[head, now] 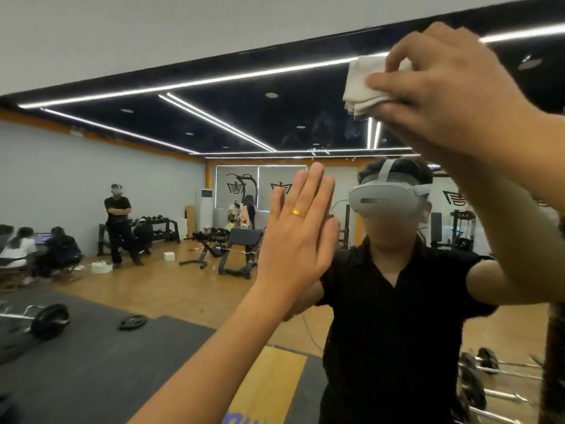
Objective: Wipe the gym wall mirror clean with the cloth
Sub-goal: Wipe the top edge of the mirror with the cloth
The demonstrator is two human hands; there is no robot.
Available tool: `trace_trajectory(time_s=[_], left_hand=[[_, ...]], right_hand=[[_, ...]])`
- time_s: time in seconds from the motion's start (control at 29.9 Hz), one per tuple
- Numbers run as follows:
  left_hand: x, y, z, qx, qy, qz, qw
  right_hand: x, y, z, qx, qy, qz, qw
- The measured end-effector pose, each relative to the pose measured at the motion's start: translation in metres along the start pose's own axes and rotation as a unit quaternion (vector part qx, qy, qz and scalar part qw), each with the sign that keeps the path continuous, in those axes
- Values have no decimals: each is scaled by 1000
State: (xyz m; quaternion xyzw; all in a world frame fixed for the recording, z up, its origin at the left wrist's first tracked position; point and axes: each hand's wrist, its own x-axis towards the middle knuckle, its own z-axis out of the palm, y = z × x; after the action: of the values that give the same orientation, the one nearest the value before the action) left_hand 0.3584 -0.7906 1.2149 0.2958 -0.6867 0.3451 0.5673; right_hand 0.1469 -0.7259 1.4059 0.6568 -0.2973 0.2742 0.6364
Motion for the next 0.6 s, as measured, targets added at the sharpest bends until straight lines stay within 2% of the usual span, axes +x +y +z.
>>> trace_trajectory(time_s=[0.17, 0.33, 0.47, 0.6], left_hand=[[1, 1, 2, 10, 7, -14, 1000], [0, 1, 2, 7, 5, -19, 1000], [-1, 0, 3, 7, 4, -15, 1000], [-2, 0, 2, 13, 8, -13, 1000]], right_hand=[[0, 1, -1, -12, 12, -22, 1000], [-11, -13, 5, -9, 52, 40, 998], [-19, -32, -3, -10, 38, 79, 996], [-41, -49, -6, -20, 19, 40, 999]])
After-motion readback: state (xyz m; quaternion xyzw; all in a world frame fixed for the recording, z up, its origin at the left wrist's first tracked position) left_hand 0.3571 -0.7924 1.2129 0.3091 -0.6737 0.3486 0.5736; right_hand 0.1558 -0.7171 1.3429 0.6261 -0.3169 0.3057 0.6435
